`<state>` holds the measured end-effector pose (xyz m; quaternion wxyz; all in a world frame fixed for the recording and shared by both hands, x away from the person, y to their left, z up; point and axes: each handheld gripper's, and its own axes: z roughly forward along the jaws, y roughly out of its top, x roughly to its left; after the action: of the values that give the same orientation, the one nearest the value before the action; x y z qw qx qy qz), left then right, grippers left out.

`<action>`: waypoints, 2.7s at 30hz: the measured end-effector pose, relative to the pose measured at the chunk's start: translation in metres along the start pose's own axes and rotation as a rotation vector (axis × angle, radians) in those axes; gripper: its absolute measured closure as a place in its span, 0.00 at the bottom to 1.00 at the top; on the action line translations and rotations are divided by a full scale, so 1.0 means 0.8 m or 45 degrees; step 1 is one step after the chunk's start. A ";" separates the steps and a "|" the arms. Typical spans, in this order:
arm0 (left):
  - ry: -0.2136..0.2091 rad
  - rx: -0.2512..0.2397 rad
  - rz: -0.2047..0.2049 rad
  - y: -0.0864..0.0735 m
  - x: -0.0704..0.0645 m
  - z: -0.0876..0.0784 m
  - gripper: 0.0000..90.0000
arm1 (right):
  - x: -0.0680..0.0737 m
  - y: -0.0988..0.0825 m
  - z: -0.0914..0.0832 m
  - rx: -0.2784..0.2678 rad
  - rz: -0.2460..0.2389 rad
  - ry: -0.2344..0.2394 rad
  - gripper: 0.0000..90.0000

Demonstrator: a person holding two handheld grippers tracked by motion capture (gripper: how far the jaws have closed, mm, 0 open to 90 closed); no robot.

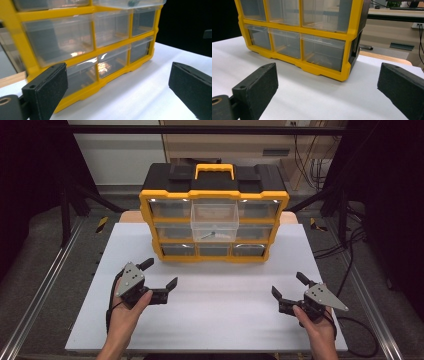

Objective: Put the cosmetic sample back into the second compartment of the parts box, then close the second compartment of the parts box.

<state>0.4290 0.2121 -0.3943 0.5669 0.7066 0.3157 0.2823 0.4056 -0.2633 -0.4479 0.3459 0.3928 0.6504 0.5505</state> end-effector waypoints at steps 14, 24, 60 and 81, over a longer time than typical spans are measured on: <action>0.034 0.012 -0.012 -0.023 0.016 -0.028 0.03 | -0.001 0.001 -0.001 -0.018 0.043 -0.001 0.04; 0.032 0.028 -0.022 -0.041 0.017 -0.043 0.03 | 0.003 0.001 0.003 -0.004 0.068 -0.039 0.07; 0.104 -0.013 -0.064 -0.063 0.037 -0.055 0.03 | 0.021 0.039 0.022 0.091 0.061 -0.002 0.10; 0.121 -0.010 -0.076 -0.065 0.044 -0.056 0.03 | 0.055 0.111 0.051 0.150 -0.047 0.104 0.60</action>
<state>0.4108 0.2751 -0.4352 0.5621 0.6804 0.3624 0.2997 0.4332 -0.1988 -0.3675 0.3055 0.3777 0.7024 0.5202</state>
